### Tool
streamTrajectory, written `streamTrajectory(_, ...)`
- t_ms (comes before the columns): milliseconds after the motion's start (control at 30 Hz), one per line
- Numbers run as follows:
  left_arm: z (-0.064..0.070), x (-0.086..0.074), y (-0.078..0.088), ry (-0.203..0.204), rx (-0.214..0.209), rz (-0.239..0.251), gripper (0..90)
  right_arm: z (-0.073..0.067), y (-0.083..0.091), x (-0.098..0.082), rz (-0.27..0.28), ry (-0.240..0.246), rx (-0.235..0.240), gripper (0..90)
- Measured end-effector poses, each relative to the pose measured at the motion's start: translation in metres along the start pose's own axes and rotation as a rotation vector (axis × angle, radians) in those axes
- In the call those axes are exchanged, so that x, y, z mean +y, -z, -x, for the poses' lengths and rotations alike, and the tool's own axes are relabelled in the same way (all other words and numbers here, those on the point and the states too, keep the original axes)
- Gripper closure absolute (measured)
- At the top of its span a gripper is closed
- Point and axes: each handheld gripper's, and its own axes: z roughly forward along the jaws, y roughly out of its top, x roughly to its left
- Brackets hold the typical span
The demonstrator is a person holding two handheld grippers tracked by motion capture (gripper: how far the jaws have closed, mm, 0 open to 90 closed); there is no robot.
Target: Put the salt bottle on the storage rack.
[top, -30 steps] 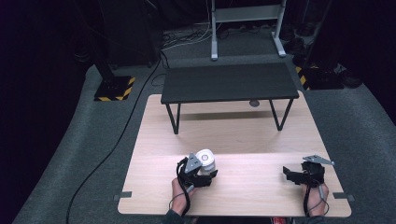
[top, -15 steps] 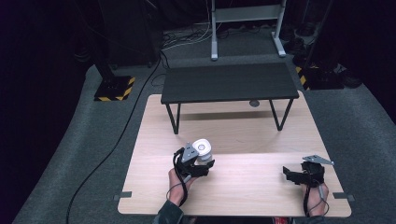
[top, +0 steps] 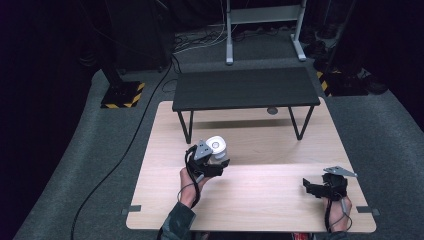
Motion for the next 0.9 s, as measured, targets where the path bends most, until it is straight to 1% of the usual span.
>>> streamTrajectory(133, -0.004, 0.01, 0.0, -0.005, -0.001, 0.009, 27.8, -0.001, 0.0, 0.0, 0.002, 0.003, -0.003, 0.9)
streamTrajectory(167, -0.005, 0.014, 0.0, -0.008, 0.001, 0.016, 27.8, -0.001, 0.0, 0.0, 0.002, 0.004, -0.003, 0.9)
streamTrajectory(300, -0.008, 0.021, 0.0, -0.009, -0.002, 0.022, 27.8, 0.0, 0.0, 0.0, 0.001, 0.004, -0.001, 0.9)
streamTrajectory(667, -0.018, 0.061, 0.008, -0.042, -0.004, 0.049, 27.8, 0.0, 0.0, 0.0, 0.002, 0.003, -0.002, 0.9)
streamTrajectory(767, -0.022, 0.07, 0.009, -0.039, -0.01, 0.06, 27.9, 0.0, 0.0, 0.0, 0.001, 0.003, -0.003, 0.9)
streamTrajectory(833, -0.028, 0.078, 0.01, -0.031, -0.024, 0.061, 27.9, 0.0, 0.0, 0.0, 0.001, 0.002, -0.002, 0.9)
streamTrajectory(900, -0.031, 0.086, 0.01, -0.028, -0.028, 0.058, 27.9, -0.001, 0.0, -0.001, 0.004, 0.002, -0.004, 0.9)
